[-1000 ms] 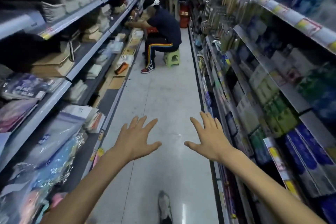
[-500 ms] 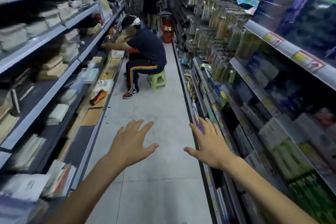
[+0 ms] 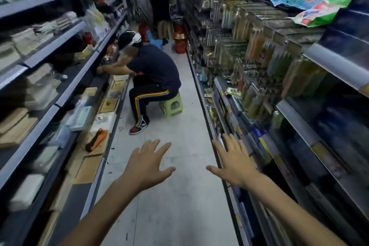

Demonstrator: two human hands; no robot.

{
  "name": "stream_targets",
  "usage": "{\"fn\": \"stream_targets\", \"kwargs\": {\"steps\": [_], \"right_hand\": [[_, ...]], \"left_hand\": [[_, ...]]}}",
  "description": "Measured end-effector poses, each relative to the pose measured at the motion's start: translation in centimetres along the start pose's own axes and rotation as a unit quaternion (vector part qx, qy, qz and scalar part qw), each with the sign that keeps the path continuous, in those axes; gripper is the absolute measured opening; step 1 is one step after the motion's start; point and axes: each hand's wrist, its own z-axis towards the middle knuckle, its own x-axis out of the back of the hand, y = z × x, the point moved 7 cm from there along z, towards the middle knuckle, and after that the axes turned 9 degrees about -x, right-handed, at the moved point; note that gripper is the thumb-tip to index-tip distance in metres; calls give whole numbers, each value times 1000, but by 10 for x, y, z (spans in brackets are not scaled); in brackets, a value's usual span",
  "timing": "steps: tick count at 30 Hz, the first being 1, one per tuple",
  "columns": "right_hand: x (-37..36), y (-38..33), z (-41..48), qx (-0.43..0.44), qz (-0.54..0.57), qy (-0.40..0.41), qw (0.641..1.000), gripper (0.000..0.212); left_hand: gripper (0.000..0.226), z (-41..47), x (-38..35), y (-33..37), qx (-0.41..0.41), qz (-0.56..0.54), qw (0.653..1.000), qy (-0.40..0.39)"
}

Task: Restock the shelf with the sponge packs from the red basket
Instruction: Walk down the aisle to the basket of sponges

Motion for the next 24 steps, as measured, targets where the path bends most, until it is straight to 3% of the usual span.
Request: {"fn": "stream_targets", "kwargs": {"steps": [7, 19, 22, 24], "right_hand": [[42, -20, 179, 25, -12, 10, 1000, 92], [90, -42, 495, -2, -34, -17, 999, 96], [101, -35, 555, -15, -32, -5, 999, 107], [106, -29, 597, -27, -28, -12, 999, 104]], "left_hand": [[82, 151, 47, -79, 17, -17, 998, 55], [95, 443, 97, -235, -14, -13, 1000, 23], [88, 511, 118, -252, -36, -4, 999, 25], [82, 555, 128, -261, -48, -4, 998, 28]]}}
